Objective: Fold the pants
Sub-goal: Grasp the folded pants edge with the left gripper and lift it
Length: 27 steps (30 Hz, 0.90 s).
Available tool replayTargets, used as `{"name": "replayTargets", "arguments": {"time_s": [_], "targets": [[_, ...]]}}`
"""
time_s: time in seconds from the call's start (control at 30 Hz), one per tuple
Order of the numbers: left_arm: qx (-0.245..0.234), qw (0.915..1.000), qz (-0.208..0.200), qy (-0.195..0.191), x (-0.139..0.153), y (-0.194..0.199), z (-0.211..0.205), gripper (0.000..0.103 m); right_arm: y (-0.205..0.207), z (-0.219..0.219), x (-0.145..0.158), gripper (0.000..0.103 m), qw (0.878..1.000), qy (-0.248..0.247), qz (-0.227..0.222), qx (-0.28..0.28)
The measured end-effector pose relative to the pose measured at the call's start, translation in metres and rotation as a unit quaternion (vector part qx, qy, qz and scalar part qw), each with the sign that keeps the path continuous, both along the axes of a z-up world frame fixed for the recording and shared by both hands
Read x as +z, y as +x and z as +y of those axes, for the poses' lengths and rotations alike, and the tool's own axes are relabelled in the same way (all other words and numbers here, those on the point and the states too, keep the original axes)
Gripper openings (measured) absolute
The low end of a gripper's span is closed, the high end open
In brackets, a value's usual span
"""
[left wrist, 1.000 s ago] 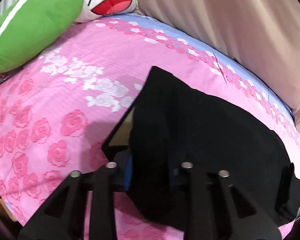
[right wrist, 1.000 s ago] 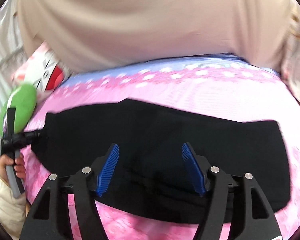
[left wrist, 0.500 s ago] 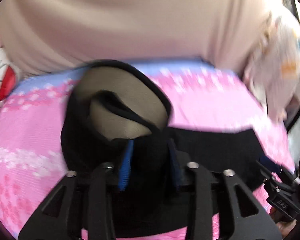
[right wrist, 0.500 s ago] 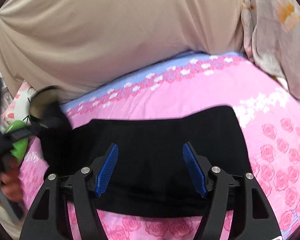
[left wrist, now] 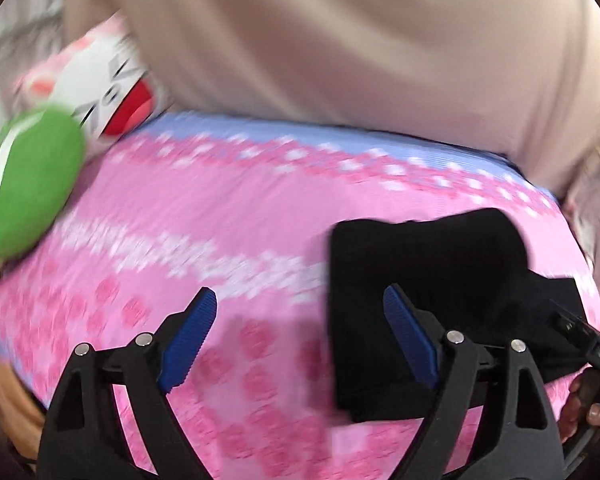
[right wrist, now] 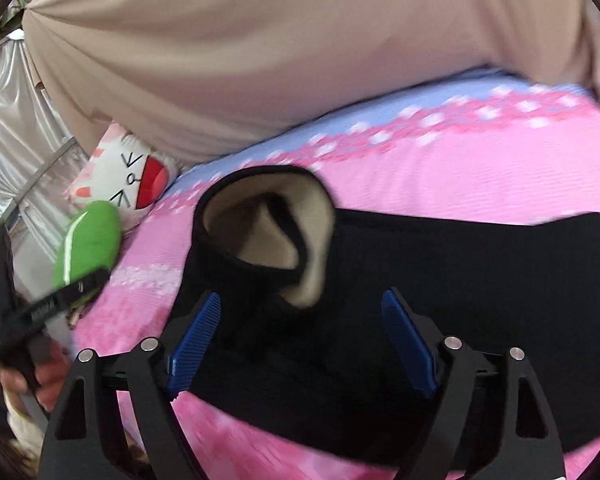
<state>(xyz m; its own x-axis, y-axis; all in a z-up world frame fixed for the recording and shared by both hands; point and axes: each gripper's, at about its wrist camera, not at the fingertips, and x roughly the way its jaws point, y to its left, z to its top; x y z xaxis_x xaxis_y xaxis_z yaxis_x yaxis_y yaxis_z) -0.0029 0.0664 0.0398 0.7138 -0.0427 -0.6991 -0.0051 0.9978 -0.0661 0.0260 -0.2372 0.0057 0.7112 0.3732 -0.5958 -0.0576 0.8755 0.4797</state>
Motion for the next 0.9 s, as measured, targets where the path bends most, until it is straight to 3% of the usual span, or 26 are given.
{"name": "replayTargets", "arguments": {"time_s": [0.13, 0.27, 0.3, 0.33, 0.4, 0.5, 0.6, 0.67, 0.73, 0.8, 0.87, 0.9], "targets": [[0.011, 0.9999, 0.008, -0.003, -0.012, -0.012, 0.026, 0.083, 0.028, 0.028, -0.01, 0.081, 0.999, -0.005, 0.034, 0.003], [-0.004, 0.9997, 0.016, -0.019, -0.019, -0.014, 0.031, 0.084, 0.038, 0.036, -0.014, 0.087, 0.999, 0.003, 0.032, 0.021], [-0.008, 0.9995, 0.02, -0.022, -0.022, -0.013, 0.03, 0.084, 0.043, 0.035, -0.022, 0.067, 0.999, 0.022, 0.043, 0.022], [-0.013, 0.9993, 0.023, -0.025, -0.025, -0.01, 0.028, 0.084, 0.044, 0.033, -0.028, 0.016, 0.998, 0.037, 0.048, 0.022], [-0.022, 0.9988, 0.034, -0.029, -0.029, -0.007, 0.021, 0.084, 0.047, 0.032, -0.03, 0.017, 0.995, 0.071, 0.067, 0.027], [-0.048, 0.9968, 0.043, -0.048, -0.029, -0.005, 0.01, 0.084, 0.02, 0.023, 0.021, 0.016, 0.995, 0.088, -0.002, 0.043], [-0.067, 0.9955, 0.039, -0.055, -0.027, -0.007, -0.001, 0.088, -0.019, -0.006, 0.053, 0.017, 0.997, 0.06, -0.046, 0.001], [-0.081, 0.9941, 0.044, -0.056, -0.031, -0.007, -0.011, 0.088, -0.035, -0.032, 0.04, 0.023, 0.998, 0.039, -0.029, -0.035], [-0.093, 0.9923, 0.059, -0.056, -0.041, -0.002, -0.024, 0.088, -0.04, -0.056, 0.004, 0.033, 0.997, 0.02, 0.028, -0.071], [-0.105, 0.9895, 0.075, -0.065, -0.047, 0.003, -0.034, 0.088, -0.042, -0.073, -0.037, 0.035, 0.99, 0.017, 0.095, -0.102], [-0.118, 0.9854, 0.093, -0.079, -0.053, 0.009, -0.048, 0.088, -0.052, -0.082, -0.049, 0.044, 0.989, 0.079, 0.075, -0.102], [-0.122, 0.9847, 0.096, -0.08, -0.055, 0.01, -0.053, 0.089, -0.056, -0.085, -0.046, 0.054, 0.987, 0.104, 0.065, -0.102]]}}
